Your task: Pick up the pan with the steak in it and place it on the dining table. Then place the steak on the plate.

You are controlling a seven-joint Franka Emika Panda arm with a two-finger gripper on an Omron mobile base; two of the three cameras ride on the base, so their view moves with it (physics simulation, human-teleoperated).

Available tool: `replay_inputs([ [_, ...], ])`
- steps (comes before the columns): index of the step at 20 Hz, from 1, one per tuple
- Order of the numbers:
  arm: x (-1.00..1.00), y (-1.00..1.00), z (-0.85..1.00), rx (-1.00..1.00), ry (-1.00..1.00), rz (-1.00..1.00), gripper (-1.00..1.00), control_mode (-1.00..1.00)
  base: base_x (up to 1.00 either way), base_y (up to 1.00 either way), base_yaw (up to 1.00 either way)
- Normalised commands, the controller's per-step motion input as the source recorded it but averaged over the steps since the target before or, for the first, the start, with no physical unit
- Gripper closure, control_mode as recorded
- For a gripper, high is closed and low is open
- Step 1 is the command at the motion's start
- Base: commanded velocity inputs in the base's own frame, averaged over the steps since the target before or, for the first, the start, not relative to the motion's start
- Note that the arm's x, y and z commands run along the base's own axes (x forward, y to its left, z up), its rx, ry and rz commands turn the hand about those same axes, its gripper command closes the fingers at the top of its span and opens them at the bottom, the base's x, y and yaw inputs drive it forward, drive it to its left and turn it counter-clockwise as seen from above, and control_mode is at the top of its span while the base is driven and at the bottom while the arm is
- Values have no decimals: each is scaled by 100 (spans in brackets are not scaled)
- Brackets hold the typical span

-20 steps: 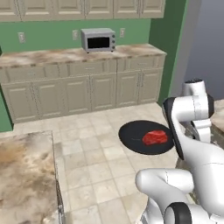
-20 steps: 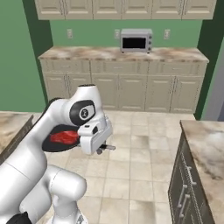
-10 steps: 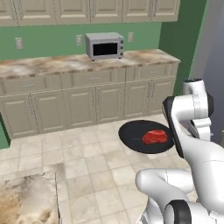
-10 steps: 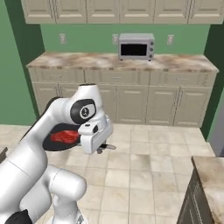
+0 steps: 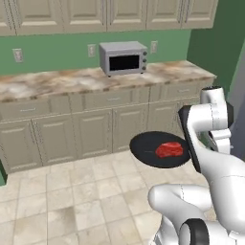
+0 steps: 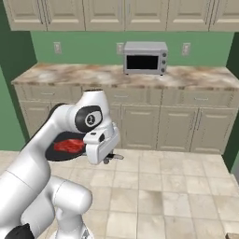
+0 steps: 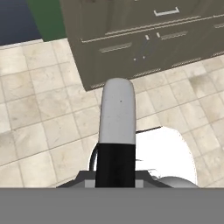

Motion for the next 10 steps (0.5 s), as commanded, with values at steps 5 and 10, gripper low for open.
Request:
replay_inputs([
  [5,0,0,0,0,0,0,100,100,100,-4,0],
  [10,0,0,0,0,0,0,100,100,100,0,0],
])
